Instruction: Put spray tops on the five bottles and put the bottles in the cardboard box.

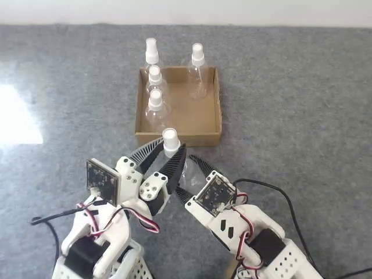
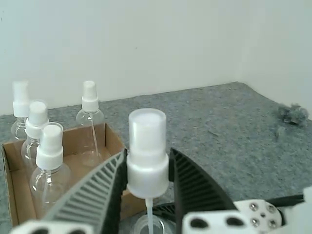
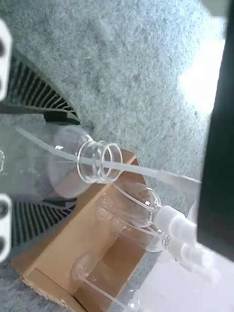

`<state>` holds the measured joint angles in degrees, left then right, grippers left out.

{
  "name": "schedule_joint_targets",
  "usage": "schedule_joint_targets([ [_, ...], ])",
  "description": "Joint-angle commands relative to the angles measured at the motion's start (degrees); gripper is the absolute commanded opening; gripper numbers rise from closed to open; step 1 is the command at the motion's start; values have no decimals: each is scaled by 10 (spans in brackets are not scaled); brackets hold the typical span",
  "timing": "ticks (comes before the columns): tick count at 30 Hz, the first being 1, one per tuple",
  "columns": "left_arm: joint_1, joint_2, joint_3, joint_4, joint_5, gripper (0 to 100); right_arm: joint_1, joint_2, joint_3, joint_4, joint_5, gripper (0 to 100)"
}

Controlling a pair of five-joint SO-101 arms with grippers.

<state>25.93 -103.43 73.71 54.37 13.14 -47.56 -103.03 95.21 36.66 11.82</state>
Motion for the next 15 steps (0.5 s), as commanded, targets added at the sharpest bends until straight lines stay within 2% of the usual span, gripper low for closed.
schedule_joint_targets([
  [1,4,-9,-5,1,-4,91,-1,-9,12,-15,-9,87],
  [5,4,-9,-4,1,-4,97,-1,-9,12,-17,-9,87],
  [10,4,-9,4,2,-3,175,-1,-9,12,-20,-9,87],
  [15,4,-9,3,4,-3,184,-1,-9,12,-20,-9,87],
])
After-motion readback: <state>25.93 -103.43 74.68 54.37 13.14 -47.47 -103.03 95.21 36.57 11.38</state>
